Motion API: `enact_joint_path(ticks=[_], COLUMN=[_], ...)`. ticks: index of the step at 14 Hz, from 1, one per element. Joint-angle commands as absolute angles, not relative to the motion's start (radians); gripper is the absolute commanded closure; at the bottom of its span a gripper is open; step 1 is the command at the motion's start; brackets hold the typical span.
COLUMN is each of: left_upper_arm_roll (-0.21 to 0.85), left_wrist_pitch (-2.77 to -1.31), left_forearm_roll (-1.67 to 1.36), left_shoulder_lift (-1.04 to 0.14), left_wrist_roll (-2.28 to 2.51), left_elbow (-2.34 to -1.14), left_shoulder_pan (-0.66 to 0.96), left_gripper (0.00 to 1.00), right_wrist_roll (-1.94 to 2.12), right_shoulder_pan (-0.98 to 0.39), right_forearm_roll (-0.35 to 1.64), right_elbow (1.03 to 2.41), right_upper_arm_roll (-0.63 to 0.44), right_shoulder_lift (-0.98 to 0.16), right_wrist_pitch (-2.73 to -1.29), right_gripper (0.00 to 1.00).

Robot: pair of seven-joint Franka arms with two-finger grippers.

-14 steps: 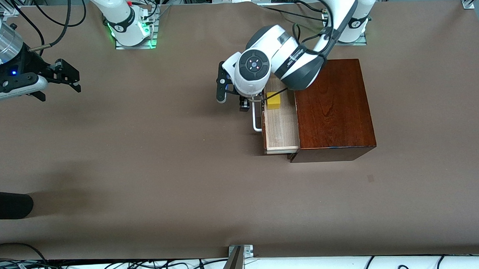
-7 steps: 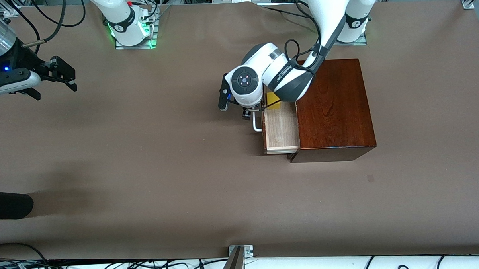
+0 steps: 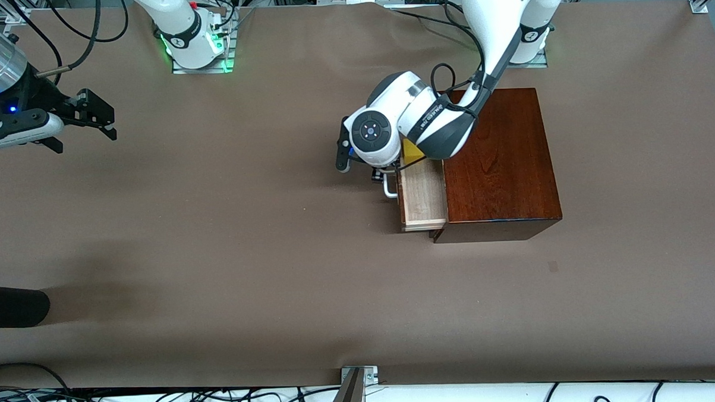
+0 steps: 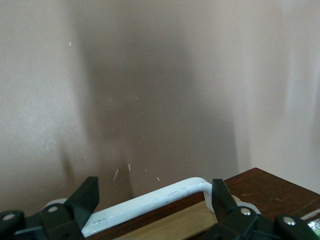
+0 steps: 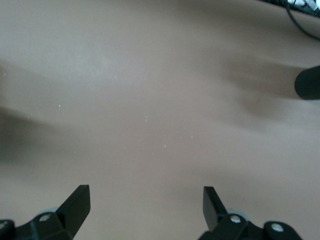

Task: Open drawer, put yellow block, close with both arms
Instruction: 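Push the drawer shut into the box with the left gripper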

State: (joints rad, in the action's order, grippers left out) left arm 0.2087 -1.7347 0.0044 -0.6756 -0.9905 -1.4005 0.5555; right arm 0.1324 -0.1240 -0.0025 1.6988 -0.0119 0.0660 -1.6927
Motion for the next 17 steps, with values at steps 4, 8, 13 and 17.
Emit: enact_joint_path(ticks=[4,8,13,17], left_upper_arm_roll=[0.198,0.193,0.199,0.21], left_wrist_pitch=[-1.605,-1.565,-1.549,-1.563], left_forearm_roll=[0.118,0.121,0.175,0.089], left_shoulder_lift=[-0.657,-0.652,-0.65,-0.606], left_wrist_roll=[-1.014,-1.014,-1.012,-1.0], left_elbow=[-1.41,-1.41,-1.408,-1.399], left_shoulder_pan=[0.499,0.462,0.453,0.456], left_gripper=[0.0,0.0,0.0,0.0], right_wrist_roll=[0.121,0.121,0.121,0.121], right_shoulder_pan=[-0.117,-0.121,-0.123,-0.123], right_forearm_roll=[0.017,0.018,0.018,0.018], right_elbow=[1.671,1.661,1.661,1.661], right_upper_arm_roll=[-0.021,-0.017,-0.015,-0.015], right_shoulder_lift=[0.057,0.057,0.057,0.057], right_wrist_pitch=[-1.638,-1.641,-1.64,-1.643], right_gripper=[0.0,0.0,0.0,0.0])
